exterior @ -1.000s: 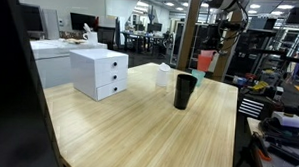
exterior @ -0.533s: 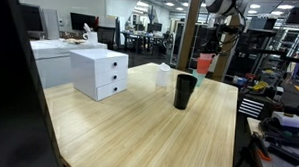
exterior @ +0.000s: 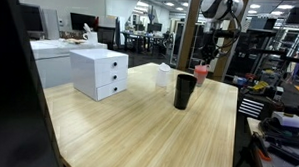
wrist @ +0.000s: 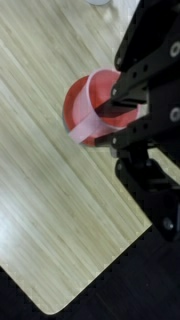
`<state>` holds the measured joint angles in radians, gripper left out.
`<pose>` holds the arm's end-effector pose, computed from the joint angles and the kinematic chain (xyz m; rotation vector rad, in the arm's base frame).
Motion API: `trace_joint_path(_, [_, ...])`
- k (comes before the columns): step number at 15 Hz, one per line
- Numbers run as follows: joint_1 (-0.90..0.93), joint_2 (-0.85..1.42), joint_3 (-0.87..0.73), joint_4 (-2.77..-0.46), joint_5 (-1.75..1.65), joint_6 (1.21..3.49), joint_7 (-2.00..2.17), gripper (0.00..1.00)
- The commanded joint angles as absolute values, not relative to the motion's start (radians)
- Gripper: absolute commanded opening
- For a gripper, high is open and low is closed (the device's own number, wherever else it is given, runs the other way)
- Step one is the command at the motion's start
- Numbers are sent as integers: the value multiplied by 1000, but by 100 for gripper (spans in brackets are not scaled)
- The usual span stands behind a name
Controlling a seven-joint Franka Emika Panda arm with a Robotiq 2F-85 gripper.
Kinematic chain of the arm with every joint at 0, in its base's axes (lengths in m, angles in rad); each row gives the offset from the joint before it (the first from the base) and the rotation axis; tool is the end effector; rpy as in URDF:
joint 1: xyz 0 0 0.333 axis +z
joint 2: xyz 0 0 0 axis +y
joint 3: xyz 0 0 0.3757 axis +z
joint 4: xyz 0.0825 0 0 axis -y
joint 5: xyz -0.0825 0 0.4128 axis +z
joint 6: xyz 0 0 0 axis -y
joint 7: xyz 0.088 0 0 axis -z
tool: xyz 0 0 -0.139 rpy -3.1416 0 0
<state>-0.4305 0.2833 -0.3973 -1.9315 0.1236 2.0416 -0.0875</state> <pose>0.4394 -0.4471 0.3492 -2.8307 1.1944 0.2069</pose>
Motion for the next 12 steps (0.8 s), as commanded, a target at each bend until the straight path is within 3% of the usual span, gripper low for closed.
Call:
trace_joint_path(1, [-440, 296, -381, -1942, 113, 2063, -86, 57])
trace_joint_path(7, [-441, 320, -381, -1953, 101, 2064, -83, 97])
trace_joint_path(12, [-441, 323, -385, -1992, 98, 2106, -68, 100])
